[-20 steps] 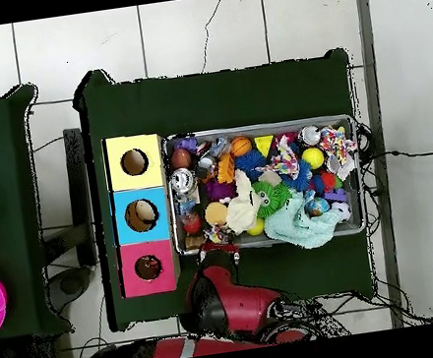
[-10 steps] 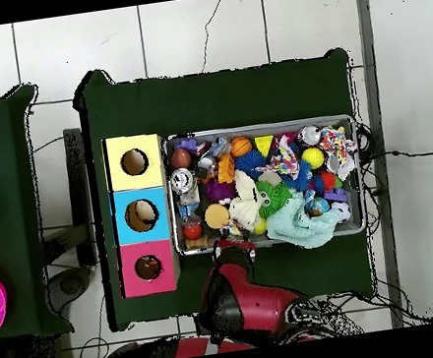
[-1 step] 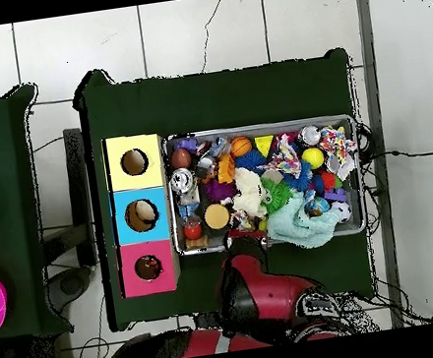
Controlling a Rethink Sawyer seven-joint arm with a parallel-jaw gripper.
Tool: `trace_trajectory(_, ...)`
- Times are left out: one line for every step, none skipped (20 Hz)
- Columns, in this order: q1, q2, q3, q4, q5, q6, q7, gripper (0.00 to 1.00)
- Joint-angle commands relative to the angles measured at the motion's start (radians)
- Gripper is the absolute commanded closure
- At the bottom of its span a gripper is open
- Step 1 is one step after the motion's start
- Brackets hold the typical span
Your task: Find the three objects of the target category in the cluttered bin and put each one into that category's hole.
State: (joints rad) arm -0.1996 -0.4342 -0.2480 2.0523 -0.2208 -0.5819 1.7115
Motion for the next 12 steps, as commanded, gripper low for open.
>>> trace_trajectory(-0.02, -0.015, -0.022, -0.259, -0.081, -0.009, -0.002, 0.0)
trace_trajectory(-0.018, -0.02, -0.028, -0.266, -0.088, 0.004, -0.002, 0.0)
trace_trajectory(-0.015, -0.025, -0.034, -0.273, -0.096, 0.017, -0.002, 0.0)
trace_trajectory(-0.019, -0.033, -0.035, -0.277, -0.104, 0.044, 0.003, 0.0)
trace_trajectory(-0.029, -0.043, -0.023, -0.28, -0.109, 0.095, 0.011, 0.0)
trace_trajectory(-0.04, -0.053, -0.011, -0.283, -0.113, 0.146, 0.019, 0.0)
trace_trajectory(-0.047, -0.062, 0.0, -0.287, -0.113, 0.194, 0.019, 0.0)
trace_trajectory(-0.053, -0.067, 0.009, -0.291, -0.123, 0.224, 0.019, 0.0)
trace_trajectory(-0.053, -0.071, 0.008, -0.295, -0.129, 0.235, 0.018, 0.0)
trace_trajectory(-0.052, -0.075, 0.008, -0.298, -0.135, 0.246, 0.017, 0.0)
trace_trajectory(-0.051, -0.078, 0.008, -0.302, -0.141, 0.257, 0.017, 0.0)
trace_trajectory(-0.057, -0.08, 0.012, -0.299, -0.148, 0.267, 0.024, 0.0)
